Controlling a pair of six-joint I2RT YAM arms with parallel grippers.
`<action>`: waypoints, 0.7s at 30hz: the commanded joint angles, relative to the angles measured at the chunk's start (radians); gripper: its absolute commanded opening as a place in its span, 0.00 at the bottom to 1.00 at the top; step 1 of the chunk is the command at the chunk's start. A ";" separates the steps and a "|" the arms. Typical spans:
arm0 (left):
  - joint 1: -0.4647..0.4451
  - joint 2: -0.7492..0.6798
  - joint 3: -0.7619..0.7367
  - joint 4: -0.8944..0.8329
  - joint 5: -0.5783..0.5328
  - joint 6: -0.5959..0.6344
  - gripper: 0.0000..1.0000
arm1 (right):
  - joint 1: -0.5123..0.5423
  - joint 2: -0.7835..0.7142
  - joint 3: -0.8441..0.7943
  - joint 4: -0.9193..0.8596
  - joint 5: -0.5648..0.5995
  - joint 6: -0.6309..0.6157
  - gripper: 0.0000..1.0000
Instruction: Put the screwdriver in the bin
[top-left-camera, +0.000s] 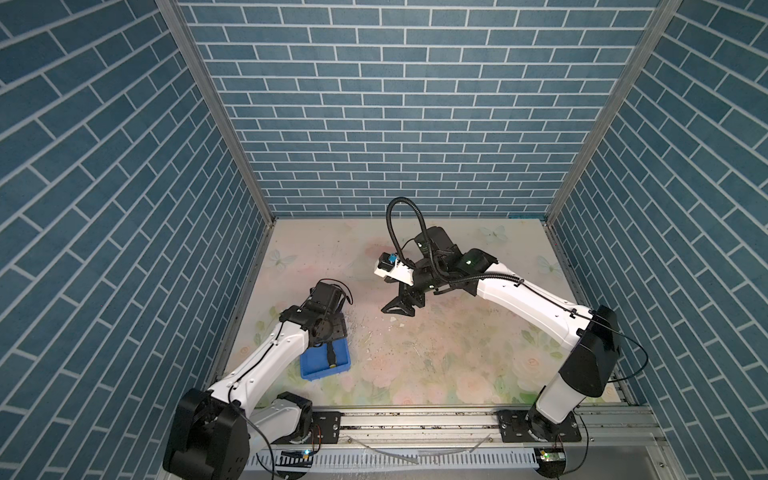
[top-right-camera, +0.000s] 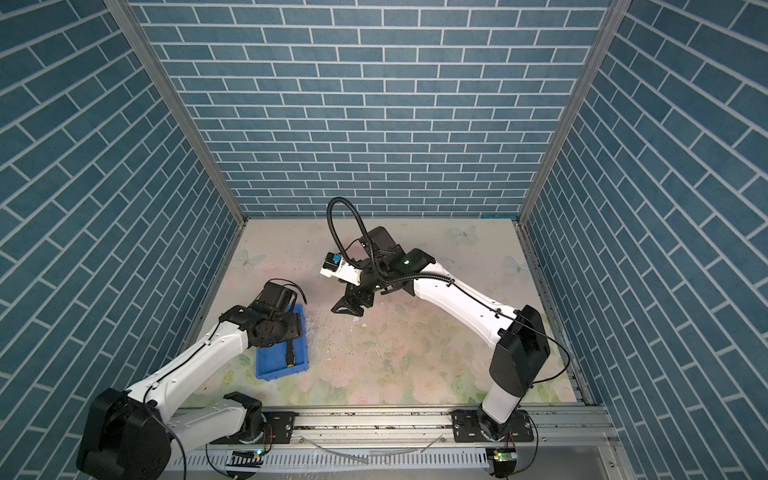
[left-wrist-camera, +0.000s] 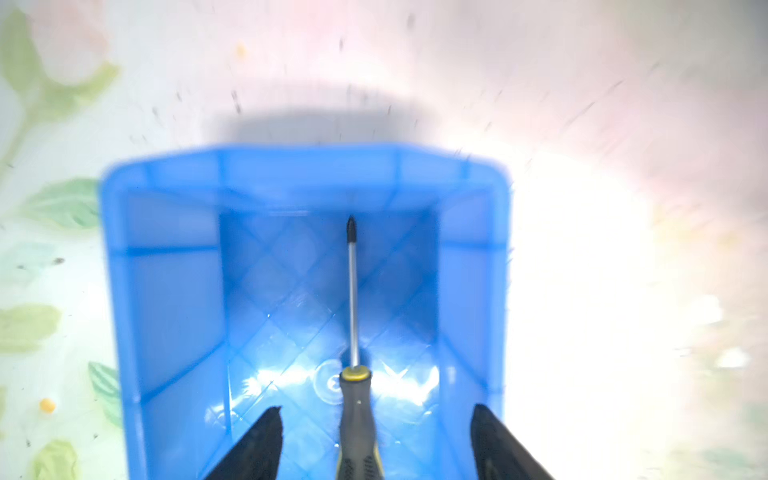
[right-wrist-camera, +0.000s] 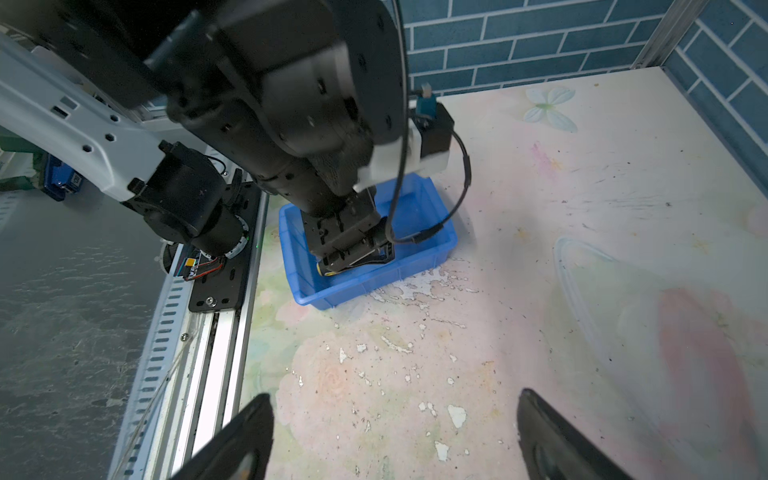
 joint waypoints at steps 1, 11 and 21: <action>0.006 -0.030 0.059 -0.017 -0.029 0.063 0.83 | -0.030 -0.062 -0.054 0.098 0.012 0.076 0.91; 0.006 -0.095 0.056 0.348 -0.036 0.326 1.00 | -0.144 -0.182 -0.259 0.454 0.076 0.409 0.91; 0.029 -0.088 -0.089 0.748 -0.034 0.579 1.00 | -0.244 -0.352 -0.489 0.604 0.433 0.553 0.91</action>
